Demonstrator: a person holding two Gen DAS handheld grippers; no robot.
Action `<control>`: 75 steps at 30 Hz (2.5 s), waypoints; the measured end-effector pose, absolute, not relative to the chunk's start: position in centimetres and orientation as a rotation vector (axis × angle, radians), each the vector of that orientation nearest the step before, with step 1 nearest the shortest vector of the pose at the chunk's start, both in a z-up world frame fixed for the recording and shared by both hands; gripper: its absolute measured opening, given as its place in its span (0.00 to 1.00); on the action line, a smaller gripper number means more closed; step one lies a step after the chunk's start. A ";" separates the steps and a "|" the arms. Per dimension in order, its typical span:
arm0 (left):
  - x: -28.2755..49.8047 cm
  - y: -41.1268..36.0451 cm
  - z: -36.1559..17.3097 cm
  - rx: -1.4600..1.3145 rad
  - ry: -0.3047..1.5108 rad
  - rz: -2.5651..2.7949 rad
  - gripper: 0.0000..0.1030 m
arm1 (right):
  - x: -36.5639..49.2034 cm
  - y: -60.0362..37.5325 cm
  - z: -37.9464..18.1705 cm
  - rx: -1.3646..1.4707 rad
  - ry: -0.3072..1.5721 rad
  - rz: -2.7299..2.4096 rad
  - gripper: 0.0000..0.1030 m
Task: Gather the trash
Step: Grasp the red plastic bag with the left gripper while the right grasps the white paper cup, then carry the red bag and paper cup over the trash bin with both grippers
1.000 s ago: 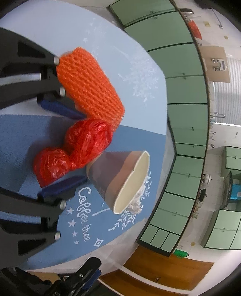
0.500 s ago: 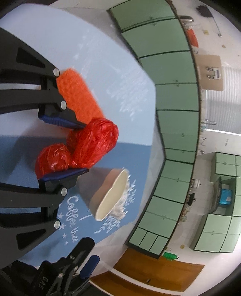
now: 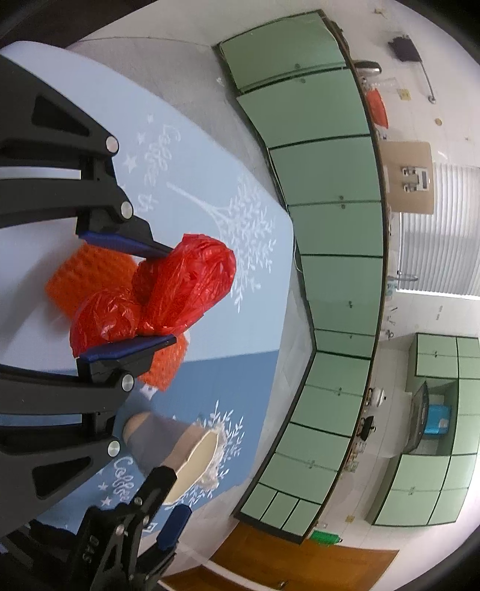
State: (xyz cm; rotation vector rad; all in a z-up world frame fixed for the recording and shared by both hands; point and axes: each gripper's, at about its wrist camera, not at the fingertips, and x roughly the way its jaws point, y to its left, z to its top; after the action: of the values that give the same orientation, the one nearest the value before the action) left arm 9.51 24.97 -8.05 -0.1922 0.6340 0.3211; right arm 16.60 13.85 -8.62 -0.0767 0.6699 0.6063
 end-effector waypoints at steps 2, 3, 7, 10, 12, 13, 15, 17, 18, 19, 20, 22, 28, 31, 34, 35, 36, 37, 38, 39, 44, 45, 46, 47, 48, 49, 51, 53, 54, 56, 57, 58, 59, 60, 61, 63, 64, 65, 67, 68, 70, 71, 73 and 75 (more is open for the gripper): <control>9.4 25.3 -8.0 -0.199 0.632 0.328 0.39 | 17.1 14.2 -8.9 -0.075 0.687 0.611 0.80; 9.3 25.4 -8.0 -0.204 0.633 0.330 0.39 | 17.4 14.4 -9.1 -0.077 0.699 0.616 0.76; 9.3 25.8 -8.2 -0.213 0.633 0.328 0.39 | 17.8 15.0 -9.6 -0.091 0.734 0.649 0.52; 9.4 25.7 -8.1 -0.211 0.631 0.318 0.39 | 17.7 15.2 -9.8 -0.085 0.753 0.673 0.35; 9.5 25.4 -7.9 -0.207 0.628 0.309 0.39 | 17.4 15.0 -9.6 -0.085 0.751 0.687 0.30; 9.5 25.3 -7.8 -0.205 0.626 0.305 0.39 | 17.3 15.0 -9.4 -0.088 0.749 0.693 0.28; 9.5 24.9 -7.6 -0.203 0.622 0.297 0.39 | 16.9 14.8 -8.9 -0.093 0.737 0.699 0.26; 9.4 24.5 -7.3 -0.200 0.616 0.288 0.39 | 16.6 14.5 -8.4 -0.091 0.727 0.700 0.26; 9.4 24.2 -7.1 -0.197 0.613 0.283 0.39 | 16.3 14.3 -8.1 -0.089 0.722 0.699 0.26; 9.4 24.0 -6.9 -0.194 0.610 0.278 0.39 | 16.1 13.9 -7.7 -0.086 0.717 0.698 0.25; 9.3 23.6 -6.7 -0.189 0.606 0.270 0.39 | 15.8 13.8 -7.4 -0.082 0.711 0.698 0.25; 9.3 23.1 -6.5 -0.184 0.603 0.257 0.39 | 15.3 13.2 -6.7 -0.077 0.697 0.696 0.25; 9.3 20.6 -5.6 -0.169 0.592 0.200 0.39 | 13.8 10.3 -4.5 -0.056 0.662 0.666 0.25; 9.5 18.9 -5.2 -0.164 0.590 0.161 0.39 | 12.9 8.5 -3.6 -0.051 0.646 0.642 0.25; 9.6 17.4 -4.8 -0.158 0.585 0.131 0.39 | 12.3 6.8 -3.1 -0.048 0.641 0.618 0.25; 9.6 16.7 -4.6 -0.154 0.582 0.118 0.39 | 12.0 6.1 -3.0 -0.045 0.638 0.610 0.25; 9.7 16.1 -4.4 -0.151 0.579 0.106 0.39 | 11.7 5.4 -2.8 -0.043 0.636 0.598 0.25; 9.7 15.3 -4.2 -0.151 0.576 0.090 0.39 | 11.5 4.8 -2.6 -0.041 0.634 0.590 0.25; 9.7 14.9 -4.2 -0.152 0.575 0.079 0.39 | 11.1 4.1 -2.4 -0.038 0.630 0.581 0.25; 9.7 14.1 -4.0 -0.152 0.575 0.061 0.39 | 10.8 3.4 -2.3 -0.036 0.625 0.572 0.25; 10.0 10.5 -3.7 -0.132 0.578 -0.024 0.39 | 9.2 -0.7 -1.8 -0.015 0.608 0.504 0.25; 10.1 9.8 -3.7 -0.130 0.580 -0.041 0.39 | 8.9 -1.4 -1.8 -0.011 0.608 0.490 0.25; 10.2 8.9 -3.6 -0.129 0.583 -0.065 0.39 | 8.8 -2.0 -1.8 -0.006 0.607 0.478 0.25; 10.2 8.3 -3.6 -0.127 0.583 -0.079 0.39 | 8.5 -3.1 -1.8 0.002 0.607 0.459 0.25; 10.3 7.5 -3.6 -0.123 0.584 -0.096 0.39 | 8.3 -3.8 -1.8 0.006 0.606 0.443 0.25; 10.3 6.5 -3.5 -0.115 0.582 -0.117 0.39 | 8.0 -4.6 -1.8 0.009 0.605 0.427 0.25; 10.3 5.1 -3.4 -0.106 0.579 -0.147 0.39 | 7.6 -6.3 -1.8 0.015 0.602 0.391 0.25; 10.3 3.5 -3.3 -0.094 0.578 -0.181 0.39 | 7.1 -7.9 -1.9 0.022 0.600 0.357 0.25; 10.3 2.9 -3.3 -0.089 0.576 -0.195 0.39 | 6.9 -8.7 -1.9 0.023 0.599 0.338 0.25; 10.4 1.3 -3.3 -0.078 0.576 -0.228 0.39 | 6.5 -10.3 -2.2 0.026 0.599 0.303 0.25; 10.4 0.6 -3.3 -0.073 0.576 -0.241 0.39 | 6.3 -10.9 -2.3 0.029 0.599 0.288 0.25; 10.5 -0.2 -3.3 -0.066 0.576 -0.259 0.39 | 6.0 -11.8 -2.4 0.034 0.601 0.268 0.25; 10.4 -0.8 -3.3 -0.061 0.575 -0.269 0.39 | 5.9 -12.3 -2.5 0.036 0.601 0.255 0.25; 10.4 -1.5 -3.4 -0.058 0.574 -0.282 0.39 | 5.7 -12.9 -2.6 0.039 0.602 0.240 0.25; 10.4 -2.1 -3.4 -0.056 0.574 -0.295 0.39 | 5.5 -13.5 -2.7 0.042 0.602 0.226 0.25; 10.6 -3.2 -3.6 -0.054 0.578 -0.315 0.40 | 5.0 -14.8 -3.0 0.051 0.602 0.197 0.25; 10.6 -4.0 -3.7 -0.050 0.581 -0.330 0.40 | 4.9 -15.3 -3.1 0.054 0.602 0.186 0.25; 10.7 -4.5 -3.7 -0.046 0.582 -0.340 0.40 | 4.7 -16.0 -3.2 0.057 0.602 0.171 0.25; 10.9 -5.7 -3.7 -0.035 0.581 -0.365 0.40 | 4.3 -17.0 -3.3 0.065 0.600 0.146 0.25; 11.0 -6.3 -3.7 -0.030 0.580 -0.375 0.40 | 4.1 -17.4 -3.4 0.067 0.600 0.136 0.25; 11.0 -7.4 -3.8 -0.025 0.582 -0.400 0.40 | 3.7 -18.4 -3.7 0.073 0.600 0.115 0.25; 11.0 -7.8 -3.9 -0.023 0.583 -0.410 0.40 | 3.5 -19.0 -3.9 0.076 0.600 0.103 0.25; 11.3 -8.9 -4.0 -0.015 0.585 -0.432 0.40 | 3.3 -19.8 -4.1 0.080 0.603 0.084 0.25; 11.3 -9.6 -4.3 -0.008 0.587 -0.448 0.40 | 3.1 -20.4 -4.4 0.080 0.607 0.062 0.25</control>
State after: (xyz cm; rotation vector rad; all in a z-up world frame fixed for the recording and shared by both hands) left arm 11.35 -9.61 -4.25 -0.0083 0.5867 -0.4481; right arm 3.15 -20.40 -4.38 0.0800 0.6067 0.0621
